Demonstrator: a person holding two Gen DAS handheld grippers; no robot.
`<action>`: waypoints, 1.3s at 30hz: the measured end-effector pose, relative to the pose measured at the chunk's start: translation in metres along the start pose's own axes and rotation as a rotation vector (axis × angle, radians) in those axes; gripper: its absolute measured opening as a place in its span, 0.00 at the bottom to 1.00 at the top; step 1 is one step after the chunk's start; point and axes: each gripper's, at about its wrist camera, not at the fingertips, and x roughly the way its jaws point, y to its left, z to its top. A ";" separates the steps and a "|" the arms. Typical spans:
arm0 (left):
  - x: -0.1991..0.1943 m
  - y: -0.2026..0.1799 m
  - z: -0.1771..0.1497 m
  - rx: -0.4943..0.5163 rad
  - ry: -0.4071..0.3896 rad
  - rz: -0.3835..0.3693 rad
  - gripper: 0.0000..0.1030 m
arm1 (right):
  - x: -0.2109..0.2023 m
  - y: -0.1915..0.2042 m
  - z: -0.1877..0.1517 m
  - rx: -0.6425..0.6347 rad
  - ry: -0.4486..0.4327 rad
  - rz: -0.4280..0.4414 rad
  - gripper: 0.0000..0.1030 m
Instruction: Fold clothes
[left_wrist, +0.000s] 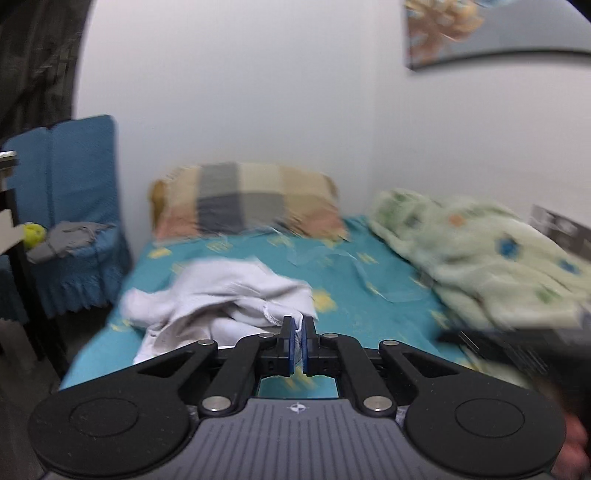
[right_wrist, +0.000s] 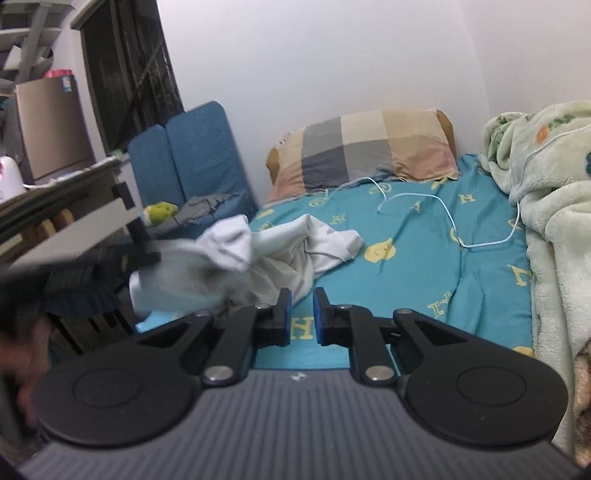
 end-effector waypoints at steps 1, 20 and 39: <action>-0.011 -0.014 -0.009 0.018 0.023 -0.024 0.03 | -0.004 -0.001 0.001 0.011 0.000 0.015 0.14; -0.028 -0.005 -0.055 -0.206 0.226 -0.013 0.21 | 0.030 0.004 -0.028 -0.068 0.198 0.174 0.23; -0.010 0.017 -0.060 -0.288 0.230 0.132 0.45 | 0.100 0.012 -0.062 -0.214 0.299 0.165 0.52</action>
